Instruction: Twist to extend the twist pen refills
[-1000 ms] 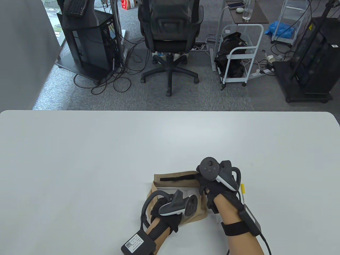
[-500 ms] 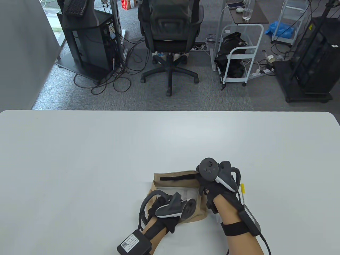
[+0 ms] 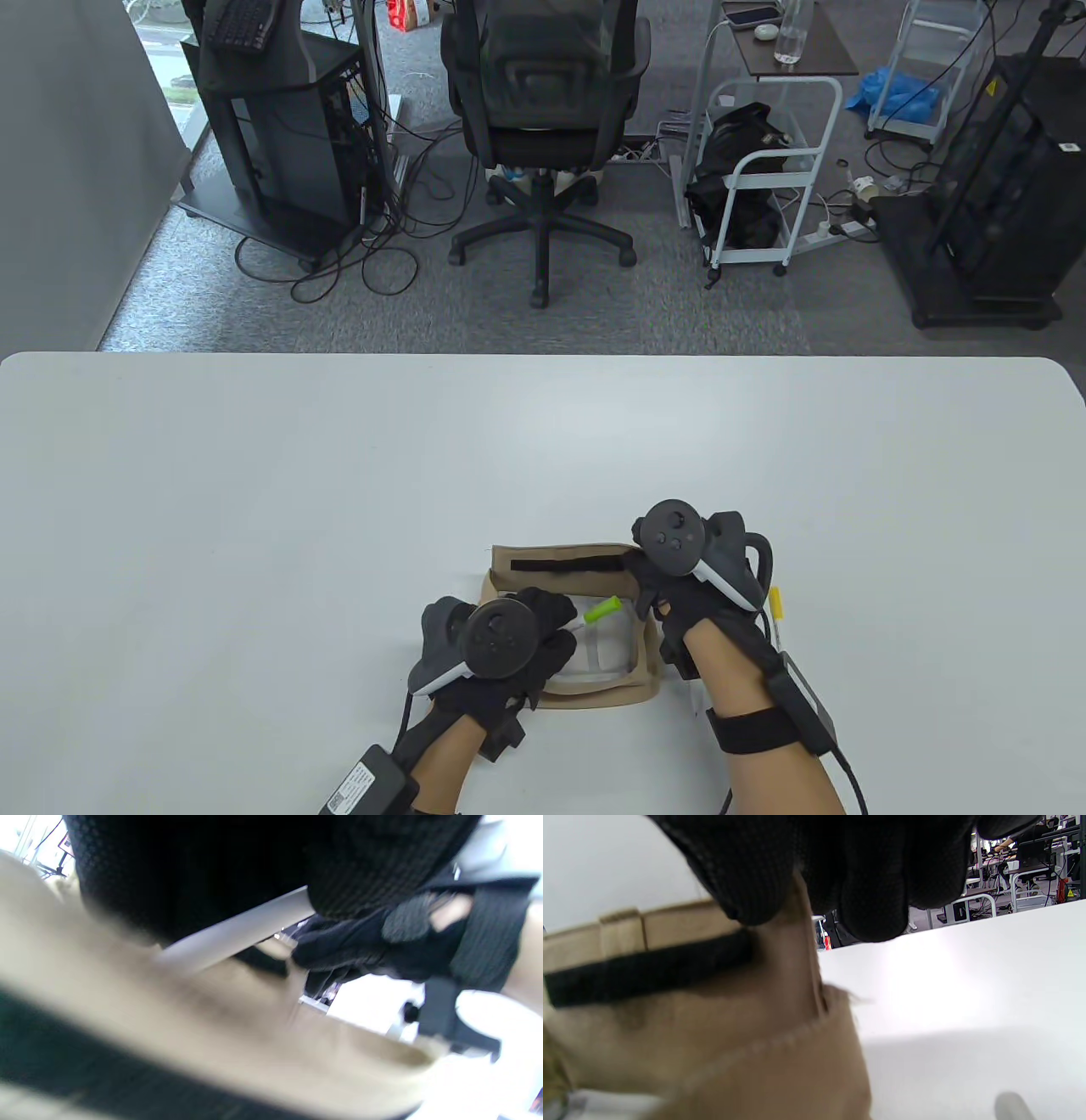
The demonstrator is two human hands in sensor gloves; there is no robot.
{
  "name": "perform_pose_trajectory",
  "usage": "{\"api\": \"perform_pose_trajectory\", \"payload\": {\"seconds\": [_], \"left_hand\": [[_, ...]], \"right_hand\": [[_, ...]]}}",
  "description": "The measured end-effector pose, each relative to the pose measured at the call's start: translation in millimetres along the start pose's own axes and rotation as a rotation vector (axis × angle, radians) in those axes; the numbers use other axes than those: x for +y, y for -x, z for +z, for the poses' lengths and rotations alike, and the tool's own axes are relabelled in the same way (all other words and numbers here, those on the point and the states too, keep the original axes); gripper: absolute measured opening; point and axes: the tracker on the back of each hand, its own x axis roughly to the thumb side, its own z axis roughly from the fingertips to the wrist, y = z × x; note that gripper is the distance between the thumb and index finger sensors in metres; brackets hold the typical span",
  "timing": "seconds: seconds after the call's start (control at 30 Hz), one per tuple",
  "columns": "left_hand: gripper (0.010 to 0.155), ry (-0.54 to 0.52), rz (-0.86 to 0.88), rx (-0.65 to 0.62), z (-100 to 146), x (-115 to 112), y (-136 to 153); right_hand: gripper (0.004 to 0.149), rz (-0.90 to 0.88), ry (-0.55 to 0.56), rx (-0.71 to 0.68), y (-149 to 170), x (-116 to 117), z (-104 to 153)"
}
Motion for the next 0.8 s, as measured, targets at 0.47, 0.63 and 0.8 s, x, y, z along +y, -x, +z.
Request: {"api": "perform_pose_trajectory", "payload": {"seconds": [0.47, 0.63, 0.8], "left_hand": [[0.050, -0.079, 0.477, -0.133, 10.9, 21.6, 0.4], [0.050, -0.124, 0.531, -0.130, 11.6, 20.3, 0.4], [0.050, -0.122, 0.559, -0.129, 10.9, 17.9, -0.9]], "right_hand": [[0.051, -0.583, 0.152, -0.289, -20.7, -90.9, 40.7], [0.053, -0.839, -0.044, -0.492, -28.2, -87.2, 39.2], [0.056, -1.039, -0.249, -0.598, -37.6, -64.3, 29.6]]}}
